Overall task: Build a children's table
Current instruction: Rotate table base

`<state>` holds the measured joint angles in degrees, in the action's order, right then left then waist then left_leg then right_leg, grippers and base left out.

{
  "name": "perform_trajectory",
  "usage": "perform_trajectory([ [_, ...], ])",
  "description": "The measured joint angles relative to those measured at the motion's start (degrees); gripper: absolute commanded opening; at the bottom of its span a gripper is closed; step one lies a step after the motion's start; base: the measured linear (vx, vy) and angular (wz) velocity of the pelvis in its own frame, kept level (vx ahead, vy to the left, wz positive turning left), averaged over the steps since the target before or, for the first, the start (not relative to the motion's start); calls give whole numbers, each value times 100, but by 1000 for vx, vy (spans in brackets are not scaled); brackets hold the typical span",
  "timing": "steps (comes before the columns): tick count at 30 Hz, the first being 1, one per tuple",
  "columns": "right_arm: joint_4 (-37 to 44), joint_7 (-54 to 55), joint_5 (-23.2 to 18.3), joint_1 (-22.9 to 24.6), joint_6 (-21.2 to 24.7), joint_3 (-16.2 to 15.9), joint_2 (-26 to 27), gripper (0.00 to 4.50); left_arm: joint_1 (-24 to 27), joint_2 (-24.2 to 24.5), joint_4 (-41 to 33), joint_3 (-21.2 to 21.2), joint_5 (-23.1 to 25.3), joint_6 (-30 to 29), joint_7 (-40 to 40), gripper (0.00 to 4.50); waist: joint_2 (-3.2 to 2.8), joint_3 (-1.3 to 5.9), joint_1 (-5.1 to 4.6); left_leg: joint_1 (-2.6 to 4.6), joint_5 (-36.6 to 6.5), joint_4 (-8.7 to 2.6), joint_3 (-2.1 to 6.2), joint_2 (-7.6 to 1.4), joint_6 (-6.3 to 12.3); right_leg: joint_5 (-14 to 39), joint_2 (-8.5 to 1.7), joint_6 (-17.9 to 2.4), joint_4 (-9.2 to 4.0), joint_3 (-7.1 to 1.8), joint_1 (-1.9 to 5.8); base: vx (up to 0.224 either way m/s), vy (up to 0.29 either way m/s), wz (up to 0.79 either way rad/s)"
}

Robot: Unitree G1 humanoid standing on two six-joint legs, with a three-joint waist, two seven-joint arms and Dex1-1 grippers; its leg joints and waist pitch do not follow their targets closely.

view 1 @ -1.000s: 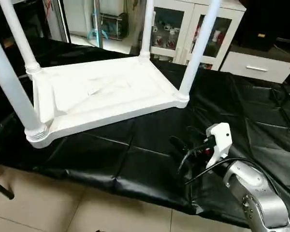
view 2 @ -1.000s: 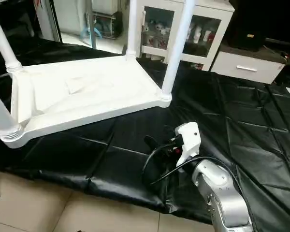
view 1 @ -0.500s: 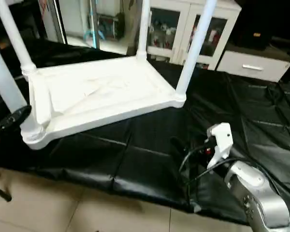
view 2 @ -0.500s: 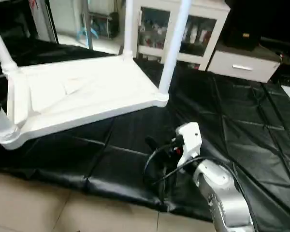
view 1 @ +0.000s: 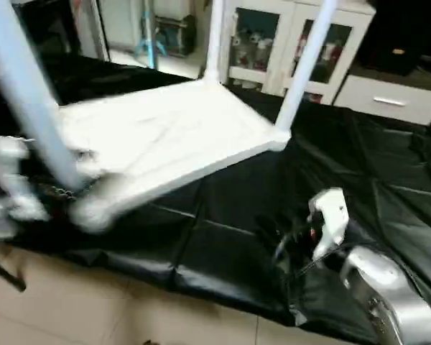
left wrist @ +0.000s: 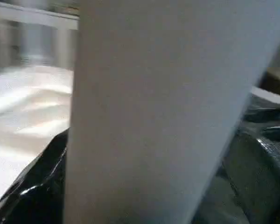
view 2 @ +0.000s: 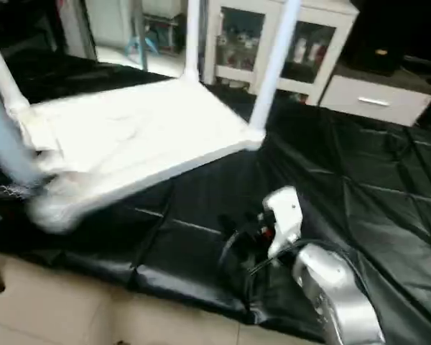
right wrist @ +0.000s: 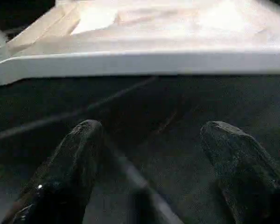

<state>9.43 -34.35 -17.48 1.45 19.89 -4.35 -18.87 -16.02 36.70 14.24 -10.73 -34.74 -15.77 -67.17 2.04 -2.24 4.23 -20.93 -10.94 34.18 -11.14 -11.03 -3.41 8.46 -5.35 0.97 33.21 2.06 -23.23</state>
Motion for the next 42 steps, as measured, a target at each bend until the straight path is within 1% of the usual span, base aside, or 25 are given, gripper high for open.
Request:
perform_trajectory([
  [2,61,-114,-1,86,3,-75,-56,364,-53,-245,-278,317,-32,-96,-2,447,-3,-2,0,3,0,0,1,0,0,12,0,20,-1,0,1,0,0,0],
  [3,104,-180,-7,170,10,-92,-136,364,-170,-455,-348,504,-4,-121,15,447,-15,-10,13,0,0,1,2,1,0,14,0,24,-4,-1,3,0,0,0],
  [4,113,-261,-12,238,25,-120,-205,364,-308,-688,-452,728,43,-128,20,447,-27,-17,17,-1,1,1,0,0,0,14,0,25,-1,-2,4,0,0,0],
  [6,140,-424,-18,419,69,-158,-367,364,-764,-1279,-443,1085,222,-113,114,447,-29,-18,72,-3,1,1,2,-3,0,15,0,26,-1,1,10,0,0,0],
  [8,178,-513,-38,460,86,-194,-387,364,-1044,-1580,-427,1349,355,-5,191,447,-36,-18,49,0,1,1,1,-4,0,14,0,27,-1,2,10,0,0,0],
  [9,211,-540,-41,518,83,-179,-413,364,-1223,-1780,-280,1433,491,120,257,447,-42,-17,19,1,1,1,4,-3,0,14,1,27,-2,4,10,0,0,0],
  [10,220,-547,-38,615,82,-169,-498,364,-1583,-2124,119,1532,770,382,426,447,-46,-16,-5,-3,2,2,8,-3,0,14,1,29,-8,8,11,0,0,0],
  [13,244,-543,-40,680,75,-94,-520,364,-2076,-2780,768,1855,1142,804,713,447,-61,-8,-74,-10,2,5,7,3,2,14,-4,30,-14,4,12,0,0,0],
  [15,288,-535,-40,756,75,-38,-568,364,-2255,-3185,1170,2000,1264,1019,859,447,-69,-5,-91,-14,3,6,7,3,3,14,-4,30,-16,4,10,0,0,0],
  [16,291,-536,-40,764,75,-32,-605,364,-2334,-3320,1328,2033,1332,1121,949,447,-73,-3,-119,-16,3,5,7,2,3,14,-4,30,-16,7,9,0,0,0],
  [18,306,-535,-40,814,73,46,-654,364,-2528,-3618,1781,2234,1647,1467,1216,447,-94,7,-127,-17,2,4,9,0,3,21,-3,41,-16,11,9,25,1,0],
  [20,336,-535,-40,826,73,85,-657,364,-2576,-3745,1985,2319,1797,1637,1424,447,-106,12,-139,-18,-3,0,10,-1,10,17,-3,34,-14,14,8,0,0,0],
  [21,369,-534,-41,829,73,99,-661,364,-2633,-3829,2200,2348,1900,1725,1539,447,-113,12,-142,-20,-5,-3,10,-3,14,20,-2,35,-14,17,6,0,0,0],
  [25,428,-532,-42,915,73,131,-672,364,-2801,-3910,2954,2299,2216,2183,1903,447,-126,6,-149,-26,-7,-5,9,-4,18,22,-2,34,-16,19,2,0,0,0],
  [27,447,-533,-43,965,73,132,-678,364,-2844,-3860,3093,2227,2220,2294,1922,447,-124,5,-159,-25,-7,-4,9,-3,17,21,-3,33,-15,18,2,0,0,0],
  [30,513,-535,-43,965,73,133,-678,364,-2915,-3659,3133,2004,2187,2431,1867,447,-121,4,-178,-21,-6,-2,8,-2,17,30,-4,48,-15,17,4,0,0,0],
  [32,547,-545,-66,959,73,134,-678,364,-2914,-3500,3126,1911,2064,2423,1658,447,-110,-2,-184,-18,-6,-2,8,-2,17,34,-4,54,-15,16,6,0,0,0],
  [34,547,-560,-89,957,73,134,-686,364,-2859,-3349,3053,1829,1886,2271,1266,447,-100,-5,-187,-17,-6,-2,7,-1,17,34,-5,54,-15,14,6,0,0,0],
  [36,545,-593,-88,957,73,134,-712,364,-2702,-3237,2843,1796,1688,2058,777,447,-92,-9,-185,-18,-6,-2,7,-1,17,33,-6,53,-13,14,6,0,0,0],
  [37,539,-611,-88,937,73,133,-722,364,-2611,-3142,2732,1813,1635,1952,569,447,-72,-12,-189,-18,-6,-2,4,-1,17,33,-6,54,-13,12,5,0,0,0],
  [40,518,-632,-88,854,73,138,-746,364,-2436,-2945,2655,1903,1659,1848,225,447,-37,-19,-182,-19,-6,-2,5,-3,17,33,-6,53,-11,14,4,0,0,0],
  [42,508,-654,-89,736,73,144,-773,364,-2414,-2759,2704,1984,1818,1913,123,447,-31,-22,-187,-21,-6,-2,3,-2,17,32,-6,51,-13,12,3,0,0,0],
])
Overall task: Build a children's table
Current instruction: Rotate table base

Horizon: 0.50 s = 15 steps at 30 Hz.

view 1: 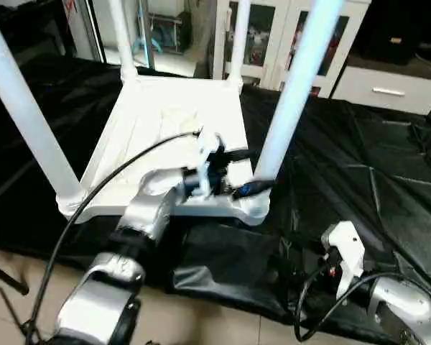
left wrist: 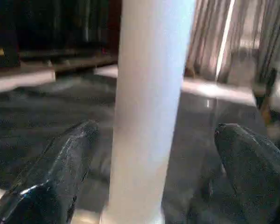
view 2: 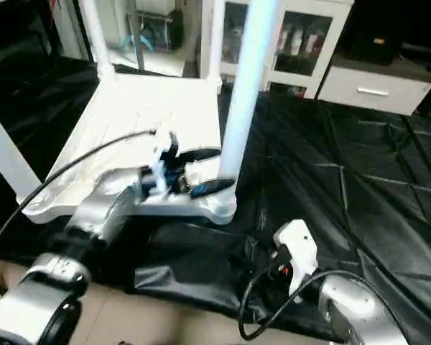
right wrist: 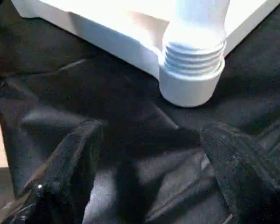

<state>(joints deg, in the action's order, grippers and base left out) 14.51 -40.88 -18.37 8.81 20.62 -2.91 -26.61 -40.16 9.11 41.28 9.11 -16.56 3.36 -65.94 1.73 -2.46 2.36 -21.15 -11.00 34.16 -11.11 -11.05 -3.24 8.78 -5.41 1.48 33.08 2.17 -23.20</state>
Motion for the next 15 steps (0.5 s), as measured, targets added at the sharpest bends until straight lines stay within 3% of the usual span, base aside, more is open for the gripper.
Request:
perform_trajectory([
  [5,-4,-71,-2,-53,0,1,-17,364,-24,384,279,21,332,237,52,447,1,1,8,1,0,0,0,-1,0,-11,0,-18,1,2,0,0,0,0],
  [9,-20,-162,0,-35,0,20,-186,364,-48,906,765,391,1053,466,118,447,3,0,1,-1,-1,-1,0,-2,0,-9,0,-16,0,1,-1,0,0,0],
  [15,-25,-207,1,-114,-1,67,-282,364,-170,950,1117,864,1571,488,2,447,0,0,76,3,0,-1,-7,2,-1,-12,-5,-21,2,-4,1,0,0,0],
])
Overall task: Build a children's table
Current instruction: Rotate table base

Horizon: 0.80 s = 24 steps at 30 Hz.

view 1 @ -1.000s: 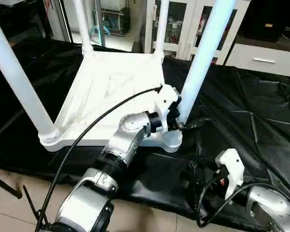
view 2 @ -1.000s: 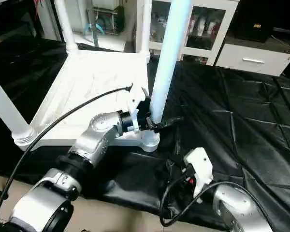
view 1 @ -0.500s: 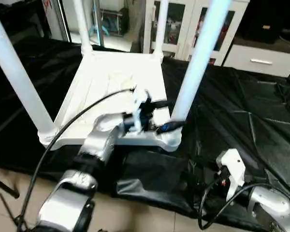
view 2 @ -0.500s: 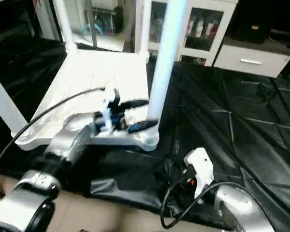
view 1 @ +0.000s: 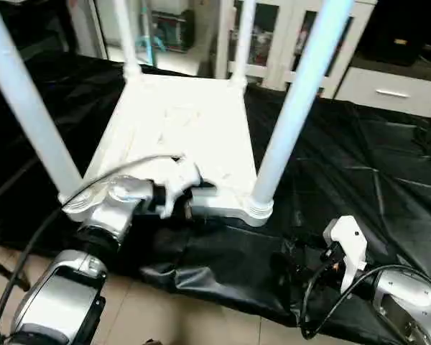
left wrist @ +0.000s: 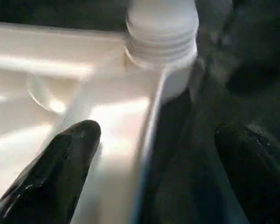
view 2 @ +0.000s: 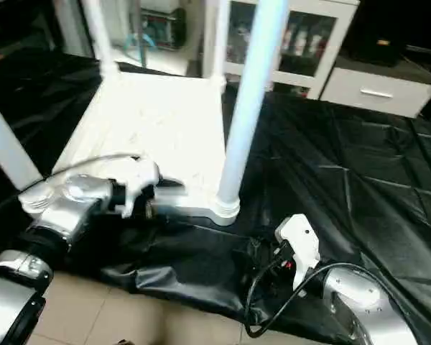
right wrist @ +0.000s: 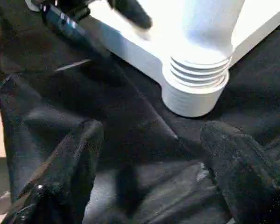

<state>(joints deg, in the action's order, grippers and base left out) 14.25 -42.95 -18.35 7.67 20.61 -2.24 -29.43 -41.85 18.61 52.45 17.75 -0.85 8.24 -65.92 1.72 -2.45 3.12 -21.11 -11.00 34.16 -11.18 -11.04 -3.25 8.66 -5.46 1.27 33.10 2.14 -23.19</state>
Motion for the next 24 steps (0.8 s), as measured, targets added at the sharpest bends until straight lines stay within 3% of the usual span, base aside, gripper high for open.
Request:
perform_trajectory([
  [2,-28,1,0,-47,0,65,-3,364,-95,-36,195,2,62,46,13,447,-1,-1,3,0,0,0,1,-1,0,-1,1,-2,1,2,0,0,0,0],
  [3,-29,4,-2,-51,0,100,-17,364,-156,-68,279,0,73,60,11,419,-3,0,14,1,0,0,1,-1,0,-2,1,-2,1,2,0,0,0,0],
  [13,-28,-2,-2,-44,0,129,-63,364,-491,-225,857,-50,186,89,121,330,-5,0,26,2,0,0,1,-1,0,-6,1,-9,1,3,1,0,0,0],
  [24,-28,-11,0,37,0,129,-113,364,-765,-264,1072,-43,340,221,-86,256,-11,-3,23,2,0,0,3,-1,-1,-13,1,-19,0,4,1,0,0,0],
])
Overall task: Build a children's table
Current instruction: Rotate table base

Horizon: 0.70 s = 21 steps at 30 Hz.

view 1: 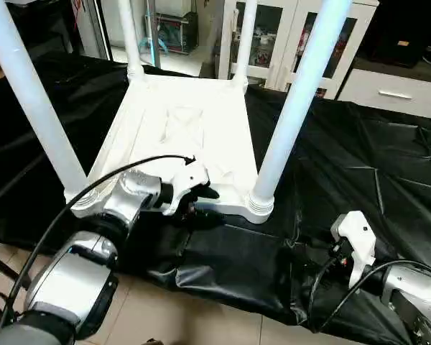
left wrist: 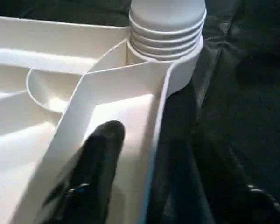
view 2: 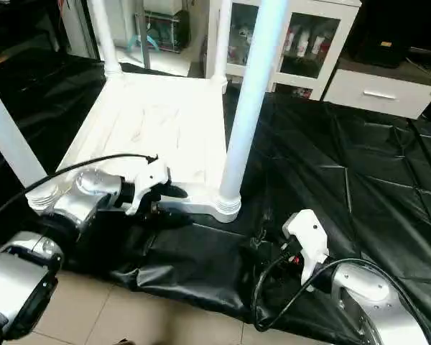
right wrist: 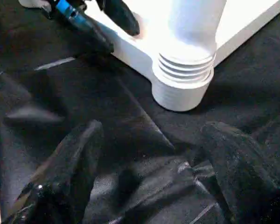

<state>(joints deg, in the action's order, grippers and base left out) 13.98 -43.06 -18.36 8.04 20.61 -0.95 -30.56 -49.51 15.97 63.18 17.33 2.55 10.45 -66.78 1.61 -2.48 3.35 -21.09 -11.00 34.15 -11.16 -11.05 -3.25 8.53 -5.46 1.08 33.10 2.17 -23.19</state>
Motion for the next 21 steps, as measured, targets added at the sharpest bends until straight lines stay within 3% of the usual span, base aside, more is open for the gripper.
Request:
perform_trajectory([
  [1,0,-2,0,7,0,0,0,364,-16,-14,24,3,38,3,0,232,0,0,-1,0,0,0,0,0,0,1,0,2,-1,0,0,0,0,0],
  [14,0,-104,1,-26,0,0,-66,364,-144,-143,210,98,332,77,-39,134,0,0,0,0,0,0,-2,-1,1,7,0,3,-2,0,0,0,0,0],
  [21,0,-109,1,-26,-4,0,-83,364,-189,-133,244,113,400,77,-1,59,0,0,0,-2,-1,-1,-2,-1,1,10,0,2,-4,1,-1,0,0,0],
])
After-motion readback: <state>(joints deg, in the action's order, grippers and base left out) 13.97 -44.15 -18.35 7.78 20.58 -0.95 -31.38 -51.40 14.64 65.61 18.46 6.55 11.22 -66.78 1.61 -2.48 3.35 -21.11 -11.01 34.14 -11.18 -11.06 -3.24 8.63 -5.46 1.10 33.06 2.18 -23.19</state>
